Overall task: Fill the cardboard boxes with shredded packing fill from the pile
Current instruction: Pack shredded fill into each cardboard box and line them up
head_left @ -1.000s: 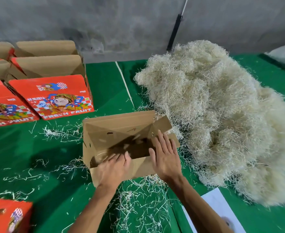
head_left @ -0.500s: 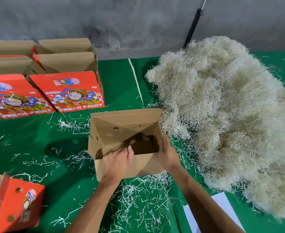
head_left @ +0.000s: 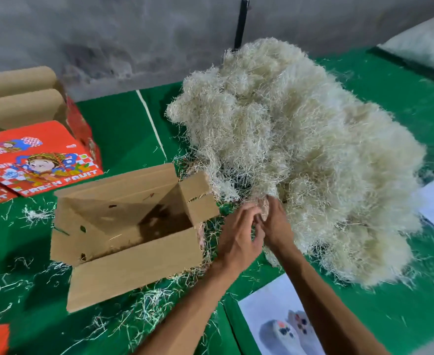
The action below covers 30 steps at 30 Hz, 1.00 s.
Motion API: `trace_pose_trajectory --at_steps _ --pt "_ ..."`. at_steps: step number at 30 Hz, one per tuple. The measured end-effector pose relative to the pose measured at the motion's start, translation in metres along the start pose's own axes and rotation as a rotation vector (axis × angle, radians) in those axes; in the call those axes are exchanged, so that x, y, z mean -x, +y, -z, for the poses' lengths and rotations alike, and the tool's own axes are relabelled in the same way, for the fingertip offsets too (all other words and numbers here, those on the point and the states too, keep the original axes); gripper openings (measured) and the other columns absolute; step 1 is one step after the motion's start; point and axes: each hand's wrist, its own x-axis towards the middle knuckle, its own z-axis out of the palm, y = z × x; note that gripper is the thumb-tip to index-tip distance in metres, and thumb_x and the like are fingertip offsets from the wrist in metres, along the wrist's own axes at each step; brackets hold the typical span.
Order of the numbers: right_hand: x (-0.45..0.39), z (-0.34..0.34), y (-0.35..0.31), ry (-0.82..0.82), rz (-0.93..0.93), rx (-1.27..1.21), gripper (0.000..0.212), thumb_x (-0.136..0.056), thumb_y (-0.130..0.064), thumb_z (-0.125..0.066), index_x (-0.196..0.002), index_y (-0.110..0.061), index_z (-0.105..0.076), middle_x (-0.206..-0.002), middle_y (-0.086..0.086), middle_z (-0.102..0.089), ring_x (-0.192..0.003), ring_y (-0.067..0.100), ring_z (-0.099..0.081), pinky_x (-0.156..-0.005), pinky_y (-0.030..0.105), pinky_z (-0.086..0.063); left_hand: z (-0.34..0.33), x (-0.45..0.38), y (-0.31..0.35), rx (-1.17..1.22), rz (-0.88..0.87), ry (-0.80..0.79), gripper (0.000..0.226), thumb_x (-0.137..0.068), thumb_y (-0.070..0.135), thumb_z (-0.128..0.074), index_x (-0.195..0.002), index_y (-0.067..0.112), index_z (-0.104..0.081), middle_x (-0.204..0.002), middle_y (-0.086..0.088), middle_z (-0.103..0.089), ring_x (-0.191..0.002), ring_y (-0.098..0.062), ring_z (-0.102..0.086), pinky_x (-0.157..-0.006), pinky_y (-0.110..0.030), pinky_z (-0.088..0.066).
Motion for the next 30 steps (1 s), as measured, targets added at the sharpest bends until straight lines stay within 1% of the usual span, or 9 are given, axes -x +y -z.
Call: trace_pose_trajectory --at_steps 5,10,14,17,21,23,26,28,30 --pt "-0.028 -0.015 0.032 -0.144 -0.066 0.28 0.078 -0.104 -0.034 -0.047 -0.158 -0.005 0.001 -0.167 0.016 0.003 -0.154 0.029 -0.002 -0.126 0.04 -0.006 -0.052 -0.032 0.009 0.159 0.469 -0.107 0.042 -0.099 0.021 -0.05 -0.139 0.018 -0.04 -0.13 0.0 -0.049 -0.096 -0.006 -0.057 -0.065 -0.015 -0.051" --pt "-0.052 -0.035 0.042 -0.186 -0.126 0.21 0.095 -0.099 -0.03 -0.059 -0.158 -0.016 0.013 -0.166 0.014 -0.003 -0.142 0.033 -0.038 -0.112 0.049 -0.036 -0.075 -0.06 -0.018 0.146 0.895 -0.222 0.058 -0.102 0.046 -0.044 -0.151 0.022 -0.023 -0.146 0.001 -0.038 -0.075 -0.003 -0.05 -0.048 -0.012 -0.043" --pt "-0.055 -0.053 0.057 -0.328 -0.045 0.204 0.098 -0.101 -0.012 -0.053 -0.148 -0.025 0.032 -0.166 0.011 0.004 -0.147 0.038 -0.028 -0.109 0.045 -0.041 -0.085 -0.048 -0.034 0.192 1.048 -0.276 0.063 -0.102 0.047 -0.043 -0.154 0.022 -0.019 -0.16 -0.002 -0.026 -0.119 -0.014 -0.056 -0.093 -0.026 -0.051" --pt "-0.051 -0.058 0.058 -0.334 -0.142 0.176 0.077 -0.106 -0.014 -0.042 -0.158 -0.025 0.014 -0.165 0.012 -0.009 -0.143 0.034 -0.038 -0.104 0.045 -0.046 -0.089 -0.034 -0.039 0.23 1.13 -0.252 0.055 -0.102 0.045 -0.044 -0.149 0.02 -0.028 -0.15 -0.004 -0.04 -0.082 0.001 -0.051 -0.067 -0.016 -0.044" --pt "-0.035 -0.053 0.046 -0.196 -0.109 0.062 0.035 -0.108 -0.025 -0.038 -0.143 -0.023 -0.039 -0.131 0.008 -0.059 -0.106 0.018 -0.059 -0.091 0.035 -0.053 -0.09 -0.026 -0.031 0.453 1.235 -0.127 0.049 -0.098 0.051 -0.052 -0.134 0.018 -0.045 -0.113 0.0 -0.059 -0.084 -0.007 -0.062 -0.057 -0.009 -0.051" --pt "-0.025 -0.049 0.034 -0.129 -0.031 -0.02 0.016 -0.105 -0.024 -0.048 -0.119 -0.02 -0.055 -0.1 -0.002 -0.066 -0.085 0.013 -0.06 -0.082 0.032 -0.055 -0.082 -0.032 -0.025 0.661 1.281 -0.08 0.063 -0.085 0.068 -0.058 -0.122 0.018 -0.056 -0.118 -0.008 -0.065 -0.096 -0.017 -0.067 -0.076 -0.028 -0.06" --pt "-0.004 -0.042 0.016 -0.017 0.121 -0.28 0.026 -0.098 -0.029 -0.063 -0.123 -0.023 -0.06 -0.095 -0.016 -0.069 -0.08 0.003 -0.062 -0.081 0.022 -0.054 -0.058 -0.048 -0.019 0.915 1.366 -0.083 0.092 -0.056 0.087 -0.067 -0.122 0.024 -0.06 -0.129 -0.007 -0.06 -0.118 -0.025 -0.058 -0.104 -0.05 -0.045" --pt "0.014 -0.034 0.003 0.123 0.194 -0.362 0.038 -0.096 -0.036 -0.061 -0.133 -0.032 -0.055 -0.099 -0.039 -0.059 -0.087 -0.011 -0.057 -0.078 0.007 -0.041 -0.037 -0.061 -0.017 0.898 1.292 -0.051 0.094 -0.053 0.081 -0.074 -0.128 0.027 -0.058 -0.137 -0.004 -0.052 -0.123 -0.025 -0.051 -0.106 -0.046 -0.041" --pt "0.028 -0.03 -0.01 0.186 0.212 -0.397 0.047 -0.098 -0.045 -0.056 -0.144 -0.039 -0.043 -0.117 -0.054 -0.044 -0.107 -0.018 -0.049 -0.083 0.013 -0.041 -0.017 -0.075 -0.014 0.823 1.252 -0.002 0.094 -0.055 0.07 -0.077 -0.132 0.022 -0.052 -0.133 -0.008 -0.053 -0.116 -0.026 -0.054 -0.094 -0.039 -0.047"
